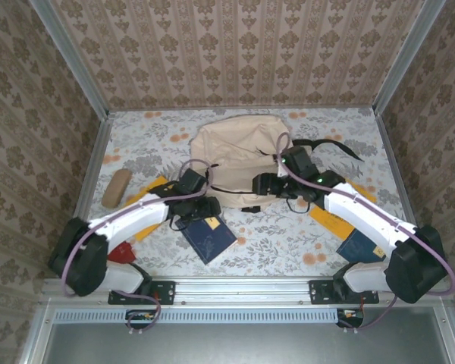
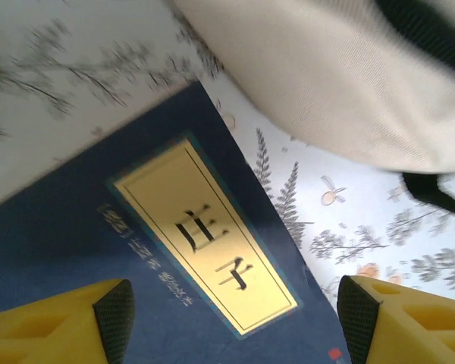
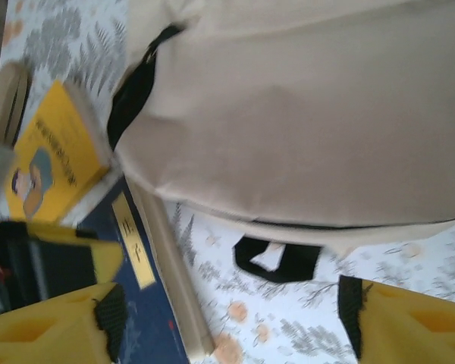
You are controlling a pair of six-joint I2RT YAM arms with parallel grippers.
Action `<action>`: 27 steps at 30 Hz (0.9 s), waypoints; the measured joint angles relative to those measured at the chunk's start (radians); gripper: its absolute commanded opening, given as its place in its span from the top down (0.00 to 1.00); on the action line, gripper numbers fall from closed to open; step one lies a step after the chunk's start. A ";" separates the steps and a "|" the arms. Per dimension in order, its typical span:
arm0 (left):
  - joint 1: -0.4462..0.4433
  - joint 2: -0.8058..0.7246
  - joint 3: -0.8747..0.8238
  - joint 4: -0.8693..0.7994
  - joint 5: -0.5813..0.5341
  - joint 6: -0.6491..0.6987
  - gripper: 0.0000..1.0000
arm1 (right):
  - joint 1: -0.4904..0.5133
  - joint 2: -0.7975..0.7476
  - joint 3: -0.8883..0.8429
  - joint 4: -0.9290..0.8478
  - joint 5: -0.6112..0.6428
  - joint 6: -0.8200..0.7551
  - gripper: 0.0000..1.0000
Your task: Pack the student bag
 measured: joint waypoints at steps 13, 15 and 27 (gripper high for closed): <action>0.197 -0.310 -0.249 -0.108 0.085 -0.043 0.34 | 0.348 0.360 0.135 0.001 0.093 0.002 0.36; 0.200 -0.310 -0.278 -0.098 0.111 -0.059 0.34 | 0.357 0.417 0.169 0.000 0.109 0.002 0.37; 0.201 -0.234 -0.339 0.034 0.213 -0.109 0.40 | 0.359 0.576 0.205 0.000 0.142 0.027 0.58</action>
